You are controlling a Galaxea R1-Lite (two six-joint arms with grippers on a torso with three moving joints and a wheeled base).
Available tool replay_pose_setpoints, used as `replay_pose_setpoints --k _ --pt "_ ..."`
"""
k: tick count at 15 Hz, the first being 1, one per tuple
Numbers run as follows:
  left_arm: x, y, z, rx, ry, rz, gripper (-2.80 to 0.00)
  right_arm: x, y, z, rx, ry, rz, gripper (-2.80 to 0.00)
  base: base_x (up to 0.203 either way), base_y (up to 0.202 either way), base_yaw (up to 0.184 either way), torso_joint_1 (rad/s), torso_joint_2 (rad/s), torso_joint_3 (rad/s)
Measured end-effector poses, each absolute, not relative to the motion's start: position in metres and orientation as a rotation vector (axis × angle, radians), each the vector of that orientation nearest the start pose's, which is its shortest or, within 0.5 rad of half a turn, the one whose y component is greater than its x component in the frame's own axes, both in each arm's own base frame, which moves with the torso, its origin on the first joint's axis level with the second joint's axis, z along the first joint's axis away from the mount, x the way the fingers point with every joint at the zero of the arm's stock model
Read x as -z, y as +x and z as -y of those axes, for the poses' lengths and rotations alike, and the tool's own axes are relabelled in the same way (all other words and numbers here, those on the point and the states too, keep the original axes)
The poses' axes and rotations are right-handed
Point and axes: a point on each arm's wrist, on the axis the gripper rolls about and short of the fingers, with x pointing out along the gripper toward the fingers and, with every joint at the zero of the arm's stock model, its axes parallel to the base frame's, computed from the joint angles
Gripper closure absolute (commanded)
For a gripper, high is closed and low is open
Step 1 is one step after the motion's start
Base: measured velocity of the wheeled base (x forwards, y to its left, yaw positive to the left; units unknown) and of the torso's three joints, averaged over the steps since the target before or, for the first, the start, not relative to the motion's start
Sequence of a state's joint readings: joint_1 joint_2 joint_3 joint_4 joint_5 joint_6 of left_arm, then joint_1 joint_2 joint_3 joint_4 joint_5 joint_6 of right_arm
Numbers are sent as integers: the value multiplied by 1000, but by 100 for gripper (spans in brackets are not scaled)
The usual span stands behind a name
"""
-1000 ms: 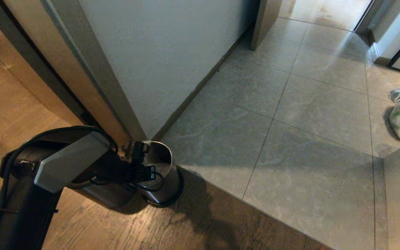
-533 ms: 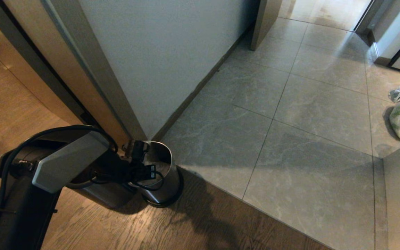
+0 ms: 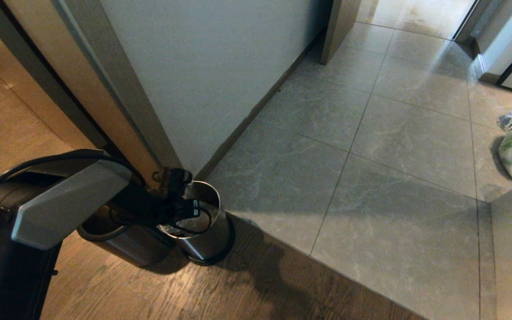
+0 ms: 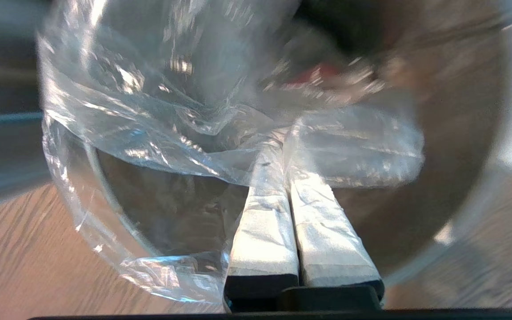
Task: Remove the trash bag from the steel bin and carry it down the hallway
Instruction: Pick up the trash bag
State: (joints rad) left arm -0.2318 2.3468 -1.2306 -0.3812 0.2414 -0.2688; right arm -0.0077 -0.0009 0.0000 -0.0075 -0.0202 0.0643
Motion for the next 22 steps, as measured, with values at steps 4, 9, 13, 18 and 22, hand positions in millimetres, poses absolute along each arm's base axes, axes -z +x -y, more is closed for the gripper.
replay_pose_setpoints --k 4,9,13,18,22 --pt "-51 412 111 -140 -76 -633 0 -76 -23 0 27 64 9 0 0 0 0 0 0 0" --pt "-79 405 123 -158 -66 -556 0 -76 -23 0 27 64 9 0 0 0 0 0 0 0" --pt "-95 399 134 -148 -59 -512 0 -76 -23 0 27 64 9 0 0 0 0 0 0 0" --pt "-117 392 145 -168 -23 -452 0 -76 -23 0 27 64 9 0 0 0 0 0 0 0" --pt "-129 379 152 -211 15 -461 0 -76 -23 0 27 64 9 0 0 0 0 0 0 0"
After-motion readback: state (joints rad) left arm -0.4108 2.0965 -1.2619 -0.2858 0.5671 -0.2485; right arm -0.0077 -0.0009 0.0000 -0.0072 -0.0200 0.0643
